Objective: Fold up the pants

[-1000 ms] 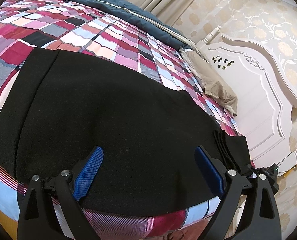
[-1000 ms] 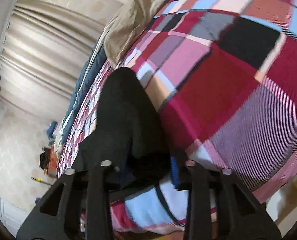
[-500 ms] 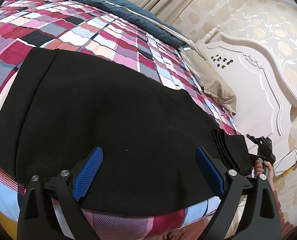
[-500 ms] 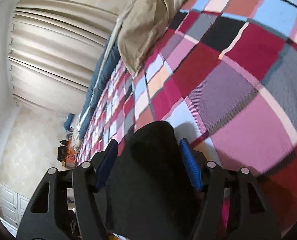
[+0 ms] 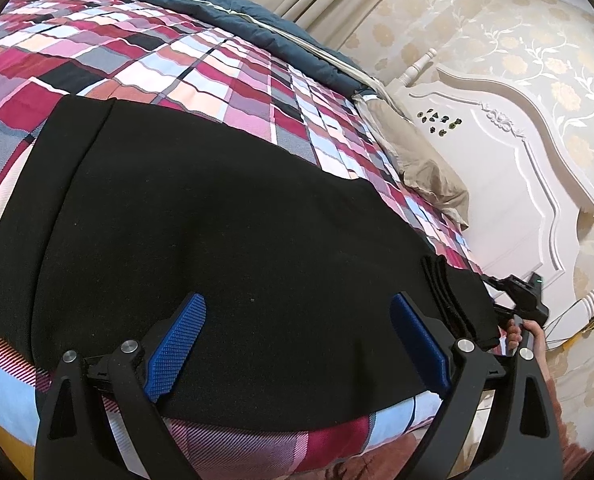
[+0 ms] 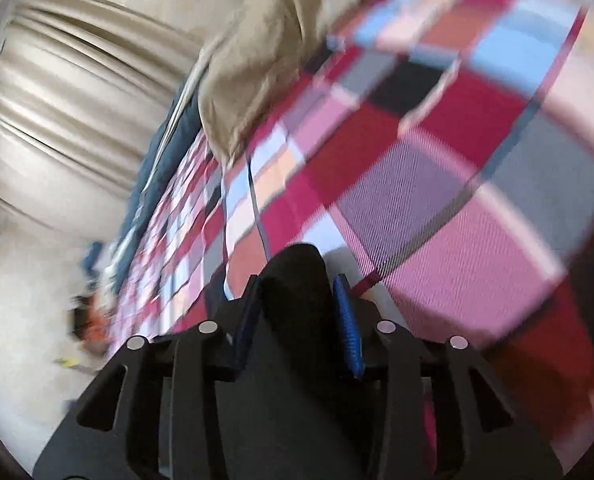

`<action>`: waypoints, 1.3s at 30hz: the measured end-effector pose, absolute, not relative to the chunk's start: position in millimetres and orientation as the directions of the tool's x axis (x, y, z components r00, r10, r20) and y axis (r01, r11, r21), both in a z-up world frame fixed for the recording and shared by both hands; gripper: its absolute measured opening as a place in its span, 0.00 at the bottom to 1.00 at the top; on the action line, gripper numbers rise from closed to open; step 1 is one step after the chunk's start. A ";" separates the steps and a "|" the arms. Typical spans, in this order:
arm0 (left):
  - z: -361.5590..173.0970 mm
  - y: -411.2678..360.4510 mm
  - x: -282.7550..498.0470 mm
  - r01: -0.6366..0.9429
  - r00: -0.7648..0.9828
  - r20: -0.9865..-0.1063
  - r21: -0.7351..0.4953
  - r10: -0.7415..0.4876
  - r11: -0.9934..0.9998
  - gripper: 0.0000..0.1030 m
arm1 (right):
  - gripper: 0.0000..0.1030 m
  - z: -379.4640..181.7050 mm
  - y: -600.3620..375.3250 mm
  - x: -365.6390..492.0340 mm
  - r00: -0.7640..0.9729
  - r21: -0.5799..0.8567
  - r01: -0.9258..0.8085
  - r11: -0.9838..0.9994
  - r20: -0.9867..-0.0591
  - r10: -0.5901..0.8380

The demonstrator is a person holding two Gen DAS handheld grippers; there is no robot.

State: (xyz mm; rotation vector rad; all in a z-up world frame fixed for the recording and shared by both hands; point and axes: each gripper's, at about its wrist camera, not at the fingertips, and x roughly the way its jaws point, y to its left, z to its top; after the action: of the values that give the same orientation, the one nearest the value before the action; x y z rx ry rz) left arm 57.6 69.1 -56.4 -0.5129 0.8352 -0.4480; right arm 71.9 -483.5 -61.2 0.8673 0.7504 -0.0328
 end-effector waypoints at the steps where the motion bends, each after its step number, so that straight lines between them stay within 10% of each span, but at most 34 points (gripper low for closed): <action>1: -56.3 69.4 57.6 0.172 0.592 -0.577 -0.592 -0.562 0.788 0.90 | 0.37 -46.7 -471.7 60.6 0.774 0.661 0.299 0.688 -0.590 0.230; 17: -55.0 73.6 57.7 0.186 0.581 -0.571 -0.600 -0.580 0.778 0.90 | 0.31 -88.9 -276.1 35.8 0.604 0.736 0.013 0.677 -0.545 0.582; 27: -30.6 162.5 38.4 0.076 0.664 -0.479 -0.720 -0.574 0.689 0.90 | 0.61 -51.1 -269.5 -6.1 0.661 0.693 -0.013 0.721 -0.535 0.526; 39: -63.8 212.0 78.8 0.009 0.583 -0.547 -0.735 -0.601 0.678 0.88 | 0.66 -58.3 -235.1 -14.0 0.613 0.706 -0.020 0.708 -0.551 0.566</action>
State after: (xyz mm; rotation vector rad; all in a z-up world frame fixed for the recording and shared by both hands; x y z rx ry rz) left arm 78.8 212.0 -63.8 -0.7576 0.8888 -0.3989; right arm -14.0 -235.1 -58.3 0.7186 0.8550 0.3734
